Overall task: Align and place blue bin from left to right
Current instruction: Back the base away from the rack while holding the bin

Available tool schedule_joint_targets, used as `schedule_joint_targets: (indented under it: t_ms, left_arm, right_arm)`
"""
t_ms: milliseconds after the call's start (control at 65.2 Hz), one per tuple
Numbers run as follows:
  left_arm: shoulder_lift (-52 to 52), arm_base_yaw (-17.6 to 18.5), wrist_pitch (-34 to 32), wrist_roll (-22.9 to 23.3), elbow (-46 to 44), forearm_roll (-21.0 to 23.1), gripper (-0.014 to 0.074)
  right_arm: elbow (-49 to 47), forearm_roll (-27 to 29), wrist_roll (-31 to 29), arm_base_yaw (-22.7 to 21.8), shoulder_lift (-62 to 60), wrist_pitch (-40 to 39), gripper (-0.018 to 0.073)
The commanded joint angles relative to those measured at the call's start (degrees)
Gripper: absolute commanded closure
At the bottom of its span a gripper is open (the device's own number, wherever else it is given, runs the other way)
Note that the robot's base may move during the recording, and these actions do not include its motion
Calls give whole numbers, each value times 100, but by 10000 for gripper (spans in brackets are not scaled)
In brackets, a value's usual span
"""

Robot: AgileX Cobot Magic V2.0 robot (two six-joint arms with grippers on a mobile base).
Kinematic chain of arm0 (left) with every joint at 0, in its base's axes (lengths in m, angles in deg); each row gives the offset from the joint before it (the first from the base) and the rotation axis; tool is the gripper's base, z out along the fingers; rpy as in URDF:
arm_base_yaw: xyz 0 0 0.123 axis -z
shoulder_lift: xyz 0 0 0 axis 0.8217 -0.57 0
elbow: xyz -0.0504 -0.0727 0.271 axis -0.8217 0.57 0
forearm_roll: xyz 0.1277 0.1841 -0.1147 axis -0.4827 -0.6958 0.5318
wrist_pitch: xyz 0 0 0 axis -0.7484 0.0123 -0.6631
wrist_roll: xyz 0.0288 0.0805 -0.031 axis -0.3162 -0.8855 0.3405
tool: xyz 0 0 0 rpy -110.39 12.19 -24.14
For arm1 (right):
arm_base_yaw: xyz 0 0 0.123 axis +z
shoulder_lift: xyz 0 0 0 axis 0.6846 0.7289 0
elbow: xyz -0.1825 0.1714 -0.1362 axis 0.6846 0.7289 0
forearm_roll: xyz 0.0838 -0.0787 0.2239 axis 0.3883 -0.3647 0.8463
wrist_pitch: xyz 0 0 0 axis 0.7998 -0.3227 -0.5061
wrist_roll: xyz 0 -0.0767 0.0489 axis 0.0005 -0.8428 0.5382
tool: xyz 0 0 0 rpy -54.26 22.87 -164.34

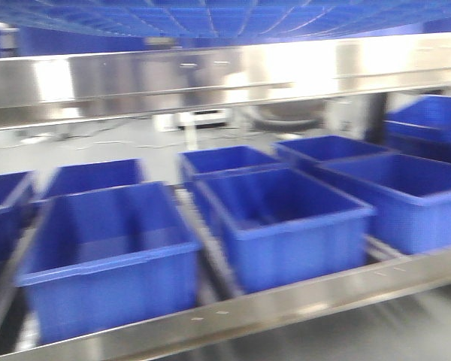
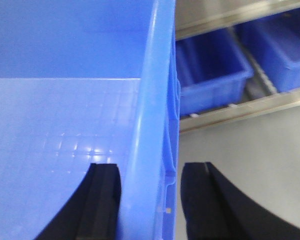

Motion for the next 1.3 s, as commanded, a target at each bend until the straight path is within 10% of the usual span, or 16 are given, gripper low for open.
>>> schedule_joint_targets:
  t_ms: [0,1288]
  left_arm:
    - [104,37,-255,-17,-133,-260,708]
    - [104,37,-255,-17,-133,-260,708]
  right_arm:
    - [-108,-431,148,-51,-45,-325,640]
    - [-108,-431,148,-51,-45,-325,640]
